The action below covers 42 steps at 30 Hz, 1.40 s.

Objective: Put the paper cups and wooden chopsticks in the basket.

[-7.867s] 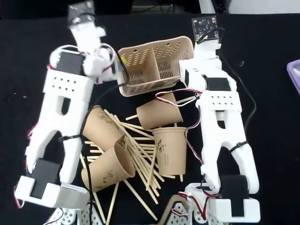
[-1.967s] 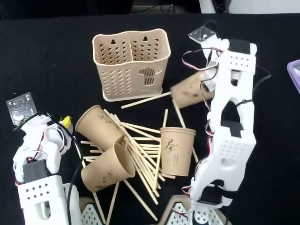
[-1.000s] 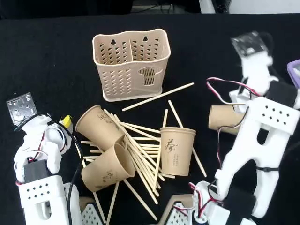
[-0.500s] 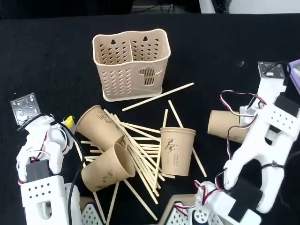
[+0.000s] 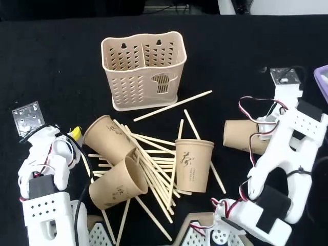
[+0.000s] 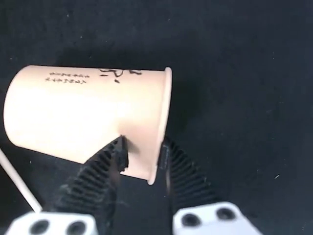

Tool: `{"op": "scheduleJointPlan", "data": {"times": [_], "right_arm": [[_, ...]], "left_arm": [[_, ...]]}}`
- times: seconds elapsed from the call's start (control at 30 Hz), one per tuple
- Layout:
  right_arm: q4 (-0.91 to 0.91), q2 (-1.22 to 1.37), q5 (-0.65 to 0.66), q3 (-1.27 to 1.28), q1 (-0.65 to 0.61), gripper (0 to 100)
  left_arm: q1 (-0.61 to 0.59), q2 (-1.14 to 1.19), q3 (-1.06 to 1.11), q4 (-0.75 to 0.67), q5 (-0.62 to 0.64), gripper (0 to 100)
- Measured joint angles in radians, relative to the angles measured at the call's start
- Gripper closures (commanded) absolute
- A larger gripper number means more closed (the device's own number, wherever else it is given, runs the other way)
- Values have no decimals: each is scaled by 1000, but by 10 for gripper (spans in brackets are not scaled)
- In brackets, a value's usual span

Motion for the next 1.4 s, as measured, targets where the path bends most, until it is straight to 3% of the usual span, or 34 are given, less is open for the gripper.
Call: {"op": "scheduleJointPlan", "data": {"times": [0.3, 0.63, 0.83, 1.03, 1.2, 1.4], "right_arm": [[121, -224, 5, 44, 5, 987], [163, -460, -15, 252, -278, 988], [71, -523, -37, 324, -298, 984], [3, -500, -38, 345, -307, 860], [-43, -430, -38, 345, -305, 994], [-94, -411, -38, 345, -304, 988]], "left_arm": [[0, 0, 0, 0, 0, 755], [0, 0, 0, 0, 0, 755], [0, 0, 0, 0, 0, 755], [0, 0, 0, 0, 0, 755], [0, 0, 0, 0, 0, 755], [0, 0, 0, 0, 0, 755]]}}
